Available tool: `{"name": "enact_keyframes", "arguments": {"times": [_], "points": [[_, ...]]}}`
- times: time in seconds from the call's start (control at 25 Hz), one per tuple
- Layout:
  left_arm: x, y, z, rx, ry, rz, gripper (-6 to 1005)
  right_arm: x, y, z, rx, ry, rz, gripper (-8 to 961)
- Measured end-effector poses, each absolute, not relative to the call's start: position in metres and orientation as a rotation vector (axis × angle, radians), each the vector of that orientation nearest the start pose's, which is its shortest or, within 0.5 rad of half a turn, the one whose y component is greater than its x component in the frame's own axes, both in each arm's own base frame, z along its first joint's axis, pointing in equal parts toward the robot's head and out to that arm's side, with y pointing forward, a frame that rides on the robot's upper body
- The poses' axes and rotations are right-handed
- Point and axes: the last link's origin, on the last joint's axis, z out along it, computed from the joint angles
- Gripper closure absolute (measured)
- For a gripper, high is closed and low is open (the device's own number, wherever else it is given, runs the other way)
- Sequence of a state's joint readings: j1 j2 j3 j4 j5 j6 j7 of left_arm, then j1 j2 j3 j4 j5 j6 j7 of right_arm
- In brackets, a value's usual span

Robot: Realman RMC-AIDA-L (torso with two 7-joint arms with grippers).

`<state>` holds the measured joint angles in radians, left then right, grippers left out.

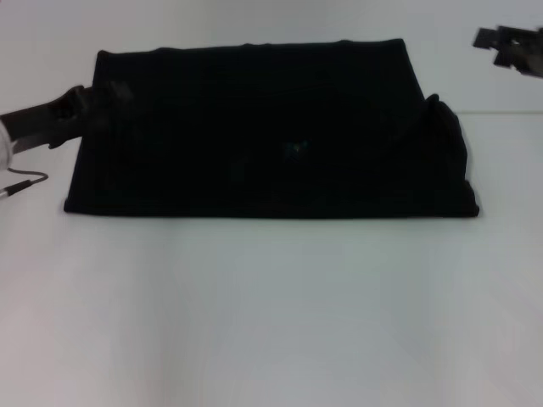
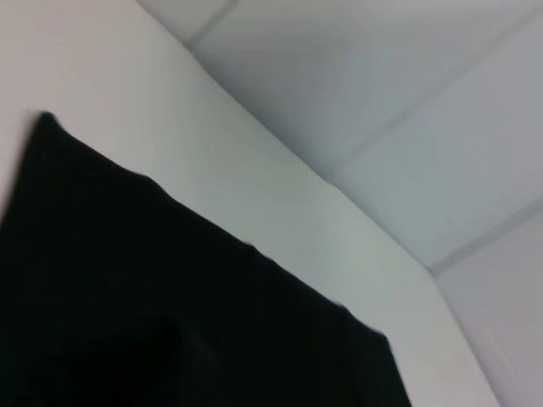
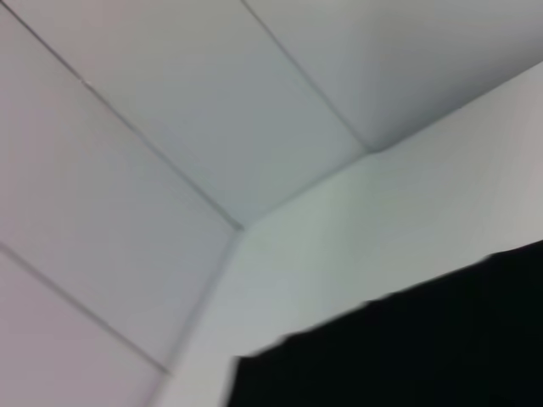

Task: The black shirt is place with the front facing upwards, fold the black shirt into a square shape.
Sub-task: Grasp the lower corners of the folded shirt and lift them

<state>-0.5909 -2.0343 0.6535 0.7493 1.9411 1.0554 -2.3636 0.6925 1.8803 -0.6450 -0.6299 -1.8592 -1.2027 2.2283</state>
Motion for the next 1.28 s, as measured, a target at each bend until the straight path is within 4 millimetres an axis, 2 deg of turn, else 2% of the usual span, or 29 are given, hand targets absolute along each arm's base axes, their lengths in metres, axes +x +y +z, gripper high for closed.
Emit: {"name": "enact_keyframes", "arguments": {"times": [0.16,0.24,0.36,0.44,0.56,0.72,0.96,1.28], "points": [[-0.292,0.399,0.067,-1.883,-1.593,-0.949,334,0.272,0.404,0.111,-2.038,1.454,1.072,339],[-0.307,0.39,0.071,-1.801,-1.634,-1.037,246,0.282,0.392,0.107,-2.037,1.472,1.096,292],[-0.325,0.377,0.072,-1.679,-1.661,-1.126,142,0.29,0.38,0.099,-2.051,1.492,1.092,93],[-0.329,0.371,0.069,-1.693,-1.652,-1.118,73,0.295,0.375,0.094,-2.065,1.494,1.075,85],[-0.329,0.371,0.058,-1.834,-1.635,-0.932,57,0.299,0.37,0.087,-2.074,1.499,1.065,74],[-0.342,0.378,0.053,-1.8,-1.627,-0.766,47,0.301,0.369,0.085,-2.069,1.502,1.062,77],[-0.351,0.381,0.049,-1.707,-1.62,-0.723,48,0.304,0.37,0.086,-2.064,1.484,1.045,82],[-0.348,0.4,0.052,-1.687,-1.555,-0.651,49,0.31,0.372,0.081,-2.045,1.485,0.996,89]]}}
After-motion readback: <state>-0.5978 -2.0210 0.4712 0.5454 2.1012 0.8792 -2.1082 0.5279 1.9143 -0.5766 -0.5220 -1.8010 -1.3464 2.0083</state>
